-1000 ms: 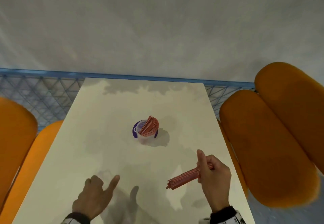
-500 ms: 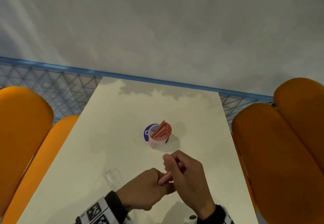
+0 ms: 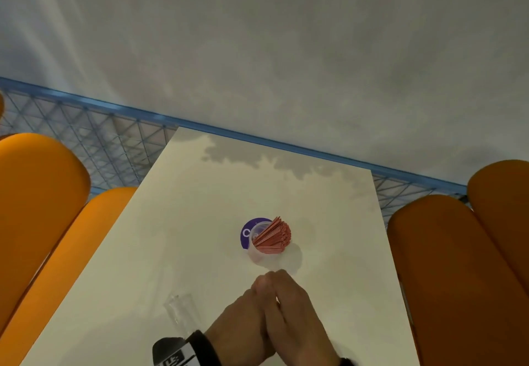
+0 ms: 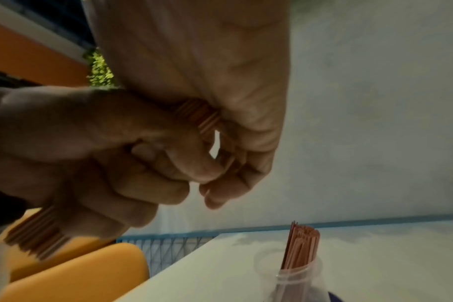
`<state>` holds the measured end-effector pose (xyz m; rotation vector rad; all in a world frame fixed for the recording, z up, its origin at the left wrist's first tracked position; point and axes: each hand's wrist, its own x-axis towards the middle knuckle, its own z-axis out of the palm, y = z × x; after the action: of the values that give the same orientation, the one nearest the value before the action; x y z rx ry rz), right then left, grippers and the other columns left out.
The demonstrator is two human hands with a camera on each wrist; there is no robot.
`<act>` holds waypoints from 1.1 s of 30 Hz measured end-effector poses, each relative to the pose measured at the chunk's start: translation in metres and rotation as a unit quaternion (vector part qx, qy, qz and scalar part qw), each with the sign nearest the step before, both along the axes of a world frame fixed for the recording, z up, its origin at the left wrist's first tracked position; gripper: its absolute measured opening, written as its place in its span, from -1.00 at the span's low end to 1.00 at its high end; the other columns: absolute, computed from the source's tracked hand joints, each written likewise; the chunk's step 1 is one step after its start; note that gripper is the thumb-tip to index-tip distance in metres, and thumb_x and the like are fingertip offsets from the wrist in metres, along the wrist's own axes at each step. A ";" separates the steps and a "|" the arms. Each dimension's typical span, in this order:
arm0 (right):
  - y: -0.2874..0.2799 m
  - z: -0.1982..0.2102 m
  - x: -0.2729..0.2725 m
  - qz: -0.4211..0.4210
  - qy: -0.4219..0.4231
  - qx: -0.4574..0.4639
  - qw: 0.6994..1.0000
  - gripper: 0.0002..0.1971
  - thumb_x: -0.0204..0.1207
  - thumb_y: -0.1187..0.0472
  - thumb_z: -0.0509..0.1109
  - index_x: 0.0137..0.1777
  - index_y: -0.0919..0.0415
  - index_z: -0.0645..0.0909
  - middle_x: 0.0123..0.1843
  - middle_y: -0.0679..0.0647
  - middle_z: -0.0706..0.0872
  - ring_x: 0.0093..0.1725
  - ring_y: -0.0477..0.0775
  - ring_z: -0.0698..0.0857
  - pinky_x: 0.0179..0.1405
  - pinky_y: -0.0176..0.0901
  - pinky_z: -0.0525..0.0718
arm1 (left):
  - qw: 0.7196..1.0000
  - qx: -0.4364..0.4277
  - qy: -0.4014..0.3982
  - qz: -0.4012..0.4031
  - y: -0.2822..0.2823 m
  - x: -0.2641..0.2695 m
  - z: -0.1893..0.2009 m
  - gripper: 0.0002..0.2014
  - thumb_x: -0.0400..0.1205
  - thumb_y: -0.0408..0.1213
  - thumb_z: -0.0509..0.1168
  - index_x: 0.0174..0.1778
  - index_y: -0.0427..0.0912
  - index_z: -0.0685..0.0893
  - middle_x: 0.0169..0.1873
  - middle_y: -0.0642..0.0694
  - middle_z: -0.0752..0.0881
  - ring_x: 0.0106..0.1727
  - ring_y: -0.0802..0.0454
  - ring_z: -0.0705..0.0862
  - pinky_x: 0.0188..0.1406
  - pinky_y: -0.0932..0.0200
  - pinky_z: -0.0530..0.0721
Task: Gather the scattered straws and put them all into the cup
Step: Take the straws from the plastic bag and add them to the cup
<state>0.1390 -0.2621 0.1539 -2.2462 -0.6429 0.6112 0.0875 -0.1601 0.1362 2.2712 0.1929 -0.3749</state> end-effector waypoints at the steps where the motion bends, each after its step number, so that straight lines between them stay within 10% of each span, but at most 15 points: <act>1: 0.003 0.001 0.000 0.007 -0.034 -0.037 0.999 -0.15 0.10 -0.66 -0.55 -0.12 -0.17 0.38 -0.10 -0.23 0.58 -0.03 -0.19 0.61 0.16 -0.25 0.55 | 1.000 0.017 0.010 0.001 0.001 0.003 -0.003 -0.68 0.75 -0.19 0.11 0.36 -0.24 0.53 0.25 -0.21 0.66 0.25 -0.04 0.62 0.31 0.08 0.55; 8: 0.018 -0.013 0.038 0.041 -0.166 -0.148 0.974 0.03 -0.01 -0.53 -0.84 -0.04 -0.10 0.35 -0.09 -0.09 0.73 -0.23 -0.08 0.58 -0.16 -0.35 0.51 | 0.999 -0.008 0.031 -0.002 0.019 0.032 -0.016 -0.74 0.69 -0.16 0.26 0.21 -0.20 0.66 0.02 -0.13 0.74 -0.18 0.15 0.45 -0.03 0.27 0.43; 14: 0.028 -0.024 0.070 0.029 -0.130 -0.049 0.990 -0.73 0.61 -0.25 0.05 -0.27 -0.21 0.37 -0.39 -0.25 0.54 -0.42 -0.17 0.60 -0.44 -0.52 0.43 | 1.000 -0.012 0.008 0.016 0.042 0.056 -0.030 -0.75 0.61 -0.20 0.28 -0.41 -0.01 0.50 -0.57 0.16 0.47 -0.53 0.12 0.50 -0.45 0.44 0.38; 18: 0.039 -0.030 0.097 0.049 -0.156 -0.063 0.985 -0.66 0.69 -0.06 0.17 -0.36 -0.10 0.37 -0.44 -0.13 0.61 -0.44 -0.11 0.61 -0.47 -0.28 0.52 | 0.996 -0.066 -0.032 0.055 0.048 0.071 -0.034 -0.60 0.57 -0.29 0.25 -0.59 0.05 0.34 -0.69 0.13 0.44 -0.62 0.17 0.41 -0.52 0.45 0.30; 21: 0.044 -0.031 0.134 0.025 -0.186 -0.082 0.979 -0.63 0.70 -0.07 0.14 -0.33 0.05 0.36 -0.48 -0.02 0.60 -0.47 0.04 0.60 -0.49 -0.02 0.55 | 0.998 -0.008 0.002 0.054 0.071 0.083 -0.060 -0.67 0.55 -0.23 0.20 -0.54 -0.04 0.34 -0.60 0.07 0.43 -0.50 0.08 0.47 -0.47 0.32 0.37; 26: 0.059 -0.043 0.163 -0.002 -0.284 -0.189 0.940 -0.66 0.74 -0.05 0.01 -0.22 0.09 0.34 -0.49 -0.07 0.52 -0.50 0.02 0.54 -0.53 -0.15 0.41 | 0.987 0.087 0.047 0.129 0.102 0.102 -0.085 -0.75 0.57 -0.01 0.29 -0.27 -0.03 0.39 -0.18 -0.03 0.58 -0.14 -0.03 0.55 -0.17 0.12 0.56; 33: 0.072 -0.089 0.140 0.098 -0.298 -0.297 0.902 -0.75 0.30 0.16 0.58 -0.21 0.17 0.53 -0.39 0.04 0.60 -0.48 0.05 0.60 -0.68 -0.17 0.50 | 0.993 0.107 0.032 0.049 0.077 0.128 -0.109 0.08 0.19 0.21 0.57 0.57 0.07 0.14 0.47 0.04 0.38 0.42 -0.09 0.44 0.40 -0.14 0.42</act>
<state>0.2788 -0.1903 0.0654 -3.0074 -1.1090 0.2021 0.2152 -0.0829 0.0275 2.4509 0.3923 -0.3926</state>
